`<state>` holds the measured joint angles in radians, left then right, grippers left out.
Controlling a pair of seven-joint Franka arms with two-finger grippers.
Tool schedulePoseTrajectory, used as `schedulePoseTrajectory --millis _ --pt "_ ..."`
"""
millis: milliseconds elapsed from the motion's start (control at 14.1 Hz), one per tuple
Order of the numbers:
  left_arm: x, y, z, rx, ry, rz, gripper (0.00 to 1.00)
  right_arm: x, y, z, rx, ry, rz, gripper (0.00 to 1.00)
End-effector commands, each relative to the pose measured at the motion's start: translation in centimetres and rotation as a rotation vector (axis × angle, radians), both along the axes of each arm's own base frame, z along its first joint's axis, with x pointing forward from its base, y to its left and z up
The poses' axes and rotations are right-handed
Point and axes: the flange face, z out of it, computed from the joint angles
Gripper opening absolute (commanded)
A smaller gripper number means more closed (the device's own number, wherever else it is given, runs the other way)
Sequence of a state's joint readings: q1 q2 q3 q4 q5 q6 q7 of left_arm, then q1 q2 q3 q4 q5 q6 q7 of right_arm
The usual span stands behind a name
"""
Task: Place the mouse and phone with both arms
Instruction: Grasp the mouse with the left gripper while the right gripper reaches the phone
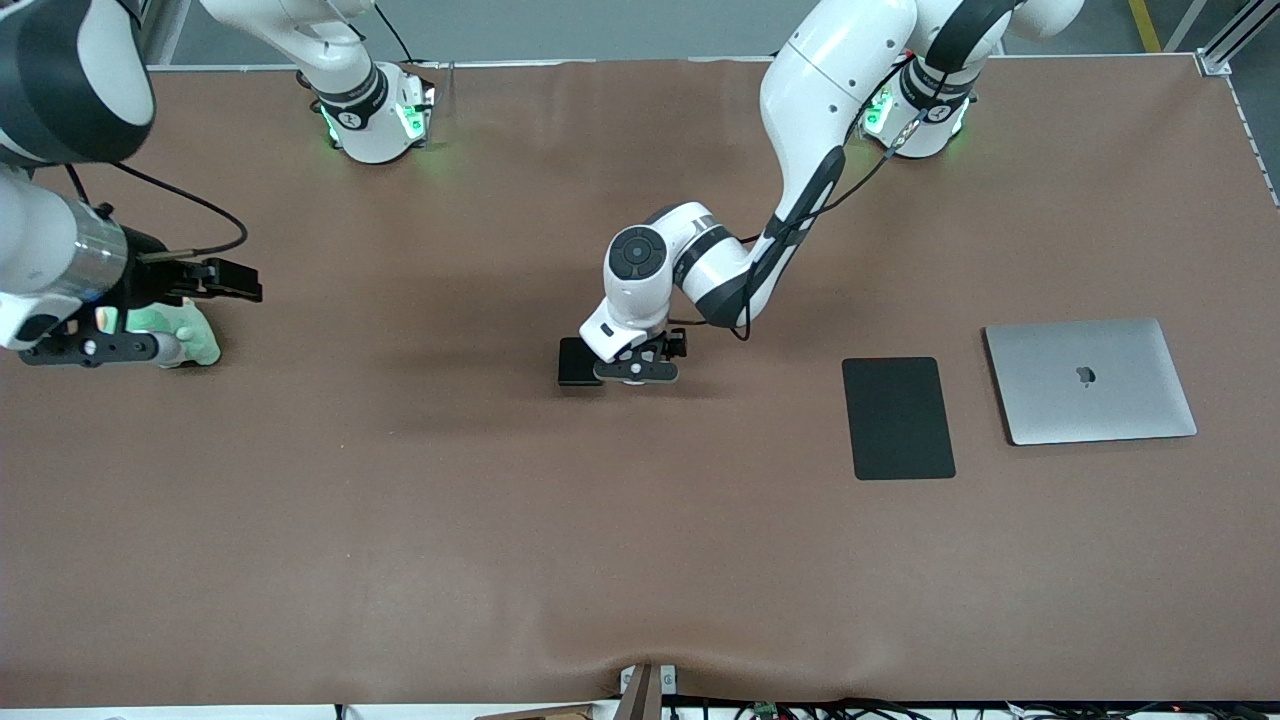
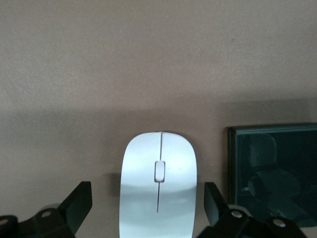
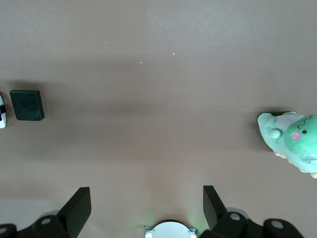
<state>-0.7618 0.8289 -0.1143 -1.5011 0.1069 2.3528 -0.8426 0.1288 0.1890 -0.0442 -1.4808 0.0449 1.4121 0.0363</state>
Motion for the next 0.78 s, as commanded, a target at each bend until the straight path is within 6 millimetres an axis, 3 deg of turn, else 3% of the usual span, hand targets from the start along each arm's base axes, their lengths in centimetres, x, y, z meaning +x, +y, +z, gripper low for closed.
schedulePoseTrajectory --millis 0,284,355,426,497,568,639,710 --pt "0.0 -0.4 -0.6 0.005 -0.022 -0.022 1.00 -0.2 2.8 -0.2 0.007 0.007 0.032 1.00" --pt "-0.8 -0.8 -1.4 0.013 -0.014 -0.036 1.00 -0.7 6.8 -1.7 -0.011 0.032 -0.009 1.00" --pt "-0.8 -0.8 -1.4 0.013 -0.014 -0.036 0.87 -0.6 7.5 -2.5 0.020 0.042 -0.014 1.00" --pt "-0.8 -0.8 -1.4 0.012 -0.013 -0.032 0.58 -0.6 7.8 -3.2 0.060 0.052 -0.025 1.00" --pt "-0.8 -0.8 -1.3 0.012 -0.013 -0.032 0.36 -0.5 8.0 -4.1 0.081 0.054 -0.042 1.00" --pt "-0.7 -0.9 -1.3 0.011 -0.014 -0.032 0.22 -0.5 8.5 -4.7 0.077 0.048 -0.068 1.00" --pt "-0.7 -0.9 -0.9 0.008 -0.017 -0.030 0.15 -0.5 9.3 -5.1 0.070 0.036 -0.096 1.00" --pt "-0.5 -0.9 -0.5 0.005 -0.023 -0.027 0.15 -0.6 10.6 -5.6 0.067 0.027 -0.099 1.00"
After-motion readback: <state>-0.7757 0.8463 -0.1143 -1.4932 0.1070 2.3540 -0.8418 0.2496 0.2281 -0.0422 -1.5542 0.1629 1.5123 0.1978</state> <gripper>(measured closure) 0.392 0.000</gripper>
